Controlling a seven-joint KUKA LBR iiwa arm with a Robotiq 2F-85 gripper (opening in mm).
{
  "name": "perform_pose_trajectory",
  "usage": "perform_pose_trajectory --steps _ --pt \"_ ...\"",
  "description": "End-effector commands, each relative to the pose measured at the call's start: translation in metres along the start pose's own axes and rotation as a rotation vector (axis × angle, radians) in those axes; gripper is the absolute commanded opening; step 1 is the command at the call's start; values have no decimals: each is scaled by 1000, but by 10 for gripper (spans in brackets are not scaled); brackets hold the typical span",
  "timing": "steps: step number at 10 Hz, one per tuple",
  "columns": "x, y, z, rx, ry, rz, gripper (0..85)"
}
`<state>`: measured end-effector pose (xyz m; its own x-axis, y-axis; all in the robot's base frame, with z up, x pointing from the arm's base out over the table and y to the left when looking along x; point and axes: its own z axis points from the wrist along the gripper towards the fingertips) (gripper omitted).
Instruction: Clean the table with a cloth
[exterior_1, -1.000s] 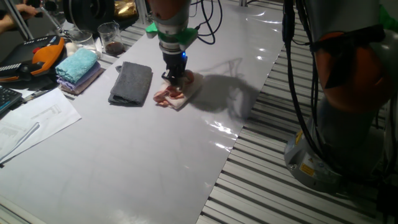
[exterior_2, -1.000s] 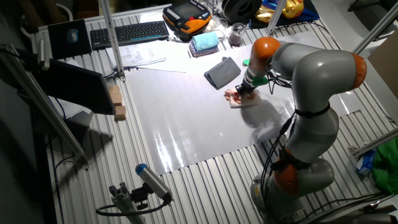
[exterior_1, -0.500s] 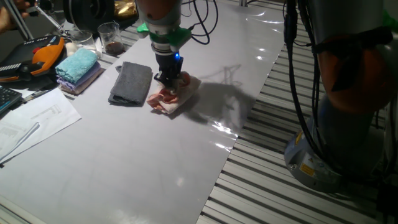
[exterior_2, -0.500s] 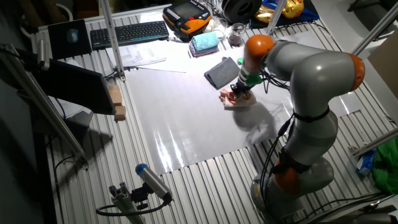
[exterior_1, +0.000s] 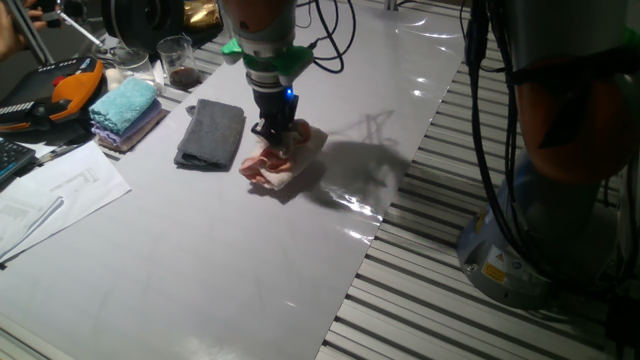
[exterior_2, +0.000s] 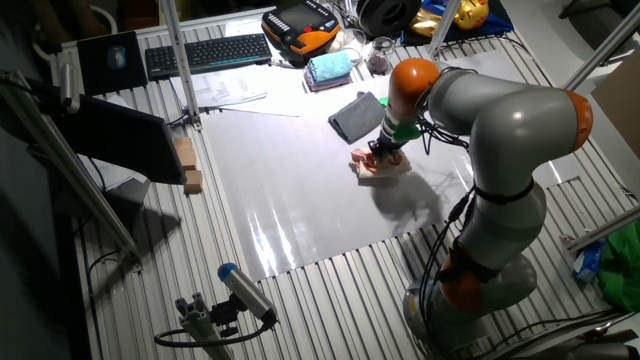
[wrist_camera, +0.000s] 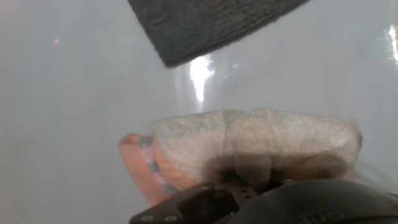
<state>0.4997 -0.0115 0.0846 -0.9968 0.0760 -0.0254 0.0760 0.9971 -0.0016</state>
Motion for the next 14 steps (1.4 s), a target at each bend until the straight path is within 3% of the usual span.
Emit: perform_pose_trajectory --steps 1,7,10,13,14 --pt "3 1 0 4 0 0 0" --pt "19 8 6 11 -5 4 0" --pt "23 9 8 9 6 4 0" --pt "30 10 14 -15 11 20 0" --pt "31 11 15 -33 0 27 170"
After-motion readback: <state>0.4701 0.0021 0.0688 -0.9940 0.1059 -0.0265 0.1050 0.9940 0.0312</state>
